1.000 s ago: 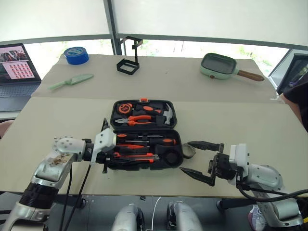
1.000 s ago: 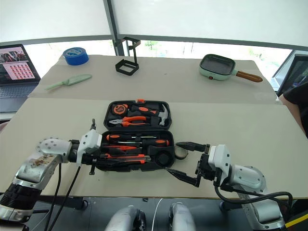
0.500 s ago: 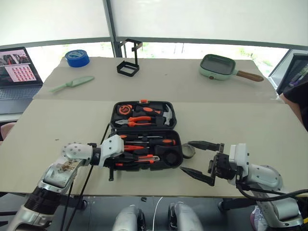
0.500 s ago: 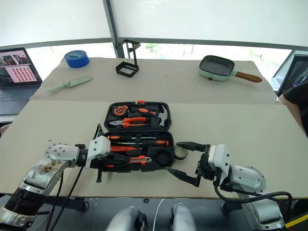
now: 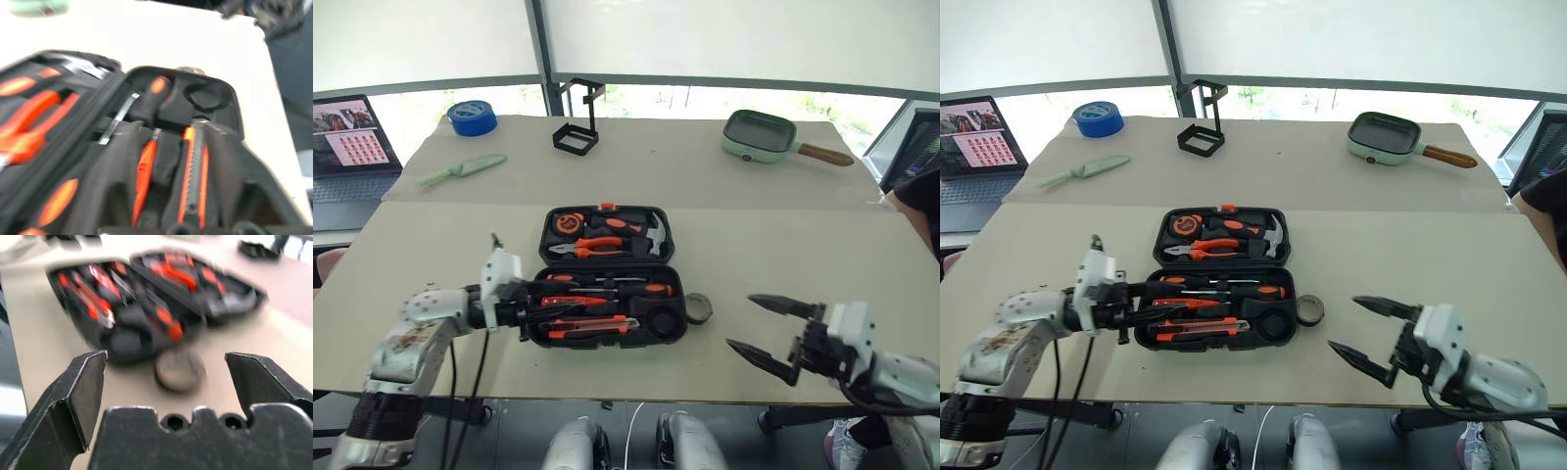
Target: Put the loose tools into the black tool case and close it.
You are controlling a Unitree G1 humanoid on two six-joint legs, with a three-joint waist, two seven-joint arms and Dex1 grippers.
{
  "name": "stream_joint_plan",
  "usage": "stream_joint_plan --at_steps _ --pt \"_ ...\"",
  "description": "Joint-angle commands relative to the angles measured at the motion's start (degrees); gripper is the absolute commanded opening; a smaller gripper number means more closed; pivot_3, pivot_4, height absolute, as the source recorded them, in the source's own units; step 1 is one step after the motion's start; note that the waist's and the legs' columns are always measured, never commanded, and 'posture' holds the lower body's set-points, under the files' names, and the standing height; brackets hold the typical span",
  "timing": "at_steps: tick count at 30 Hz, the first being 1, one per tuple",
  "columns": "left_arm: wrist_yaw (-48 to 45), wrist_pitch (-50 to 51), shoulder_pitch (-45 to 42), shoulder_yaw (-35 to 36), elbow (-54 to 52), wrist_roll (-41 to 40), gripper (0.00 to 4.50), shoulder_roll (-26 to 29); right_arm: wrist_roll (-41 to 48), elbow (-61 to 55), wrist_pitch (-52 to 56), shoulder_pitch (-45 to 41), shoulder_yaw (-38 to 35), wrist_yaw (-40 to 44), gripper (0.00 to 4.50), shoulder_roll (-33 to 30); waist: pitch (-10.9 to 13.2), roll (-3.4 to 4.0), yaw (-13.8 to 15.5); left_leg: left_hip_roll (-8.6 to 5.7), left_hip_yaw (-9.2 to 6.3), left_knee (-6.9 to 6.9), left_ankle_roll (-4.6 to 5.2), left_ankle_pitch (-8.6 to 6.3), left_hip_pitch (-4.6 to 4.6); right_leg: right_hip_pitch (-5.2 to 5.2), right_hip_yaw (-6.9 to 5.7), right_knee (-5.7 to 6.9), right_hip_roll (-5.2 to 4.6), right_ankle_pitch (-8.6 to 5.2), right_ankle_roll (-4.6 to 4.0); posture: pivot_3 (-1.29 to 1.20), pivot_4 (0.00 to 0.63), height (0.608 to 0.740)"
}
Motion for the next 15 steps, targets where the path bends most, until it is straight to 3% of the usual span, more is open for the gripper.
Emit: stream_joint_plan --at_steps 1,3,4,10,15 --pt "-7.3 -9.3 5.2 5.9 3.7 -1.0 3.71 2.0 -3.0 5.0 -8.7 2.5 -4.7 1.4 4.5 0.5 0.0 0.0 -0.5 0.0 0.06 0.0 0.0 -0.02 0.01 -0.03 0.04 -0.01 0.0 0.0 0.01 0.0 0.15 0.74" --pt "-9.8 -11.7 7.8 9.0 6.7 -2.0 4.38 2.7 -5.4 8.0 -12.6 3.2 -4.7 1.9 4.5 0.0 0.0 0.0 -0.6 0.01 0.08 0.0 0.08 -0.11 0.07 -0.02 0.07 0.0 -0.02 -0.05 -0.05 0.0 0.15 0.74" --pt "-10.8 -12.5 9.1 10.1 7.9 -2.0 4.45 3.3 -6.3 9.1 -14.2 3.1 -4.4 2.2 4.5 -0.2 0.0 -0.01 -0.6 0.03 0.07 0.0 0.3 -0.27 0.09 -0.03 0.07 0.0 -0.03 -0.16 -0.24 0.0 0.15 0.74" --pt "-13.7 -13.4 11.9 11.9 6.4 -5.0 4.45 2.8 -7.5 4.3 -9.6 -4.1 1.1 1.5 4.5 -2.8 0.0 0.01 -0.5 0.08 0.05 -0.02 -0.06 -0.48 0.18 -0.03 0.04 0.05 -0.44 -0.23 -0.36 0.0 0.15 0.74" --pt "-11.9 -12.2 10.5 8.3 0.1 -6.1 4.45 0.5 -5.7 -5.7 8.1 -13.5 10.5 2.9 4.5 -9.5 0.0 0.02 -0.1 0.06 0.03 -0.01 -0.08 -0.45 0.1 -0.05 0.03 0.07 -0.59 -0.23 -0.43 0.0 0.15 0.74"
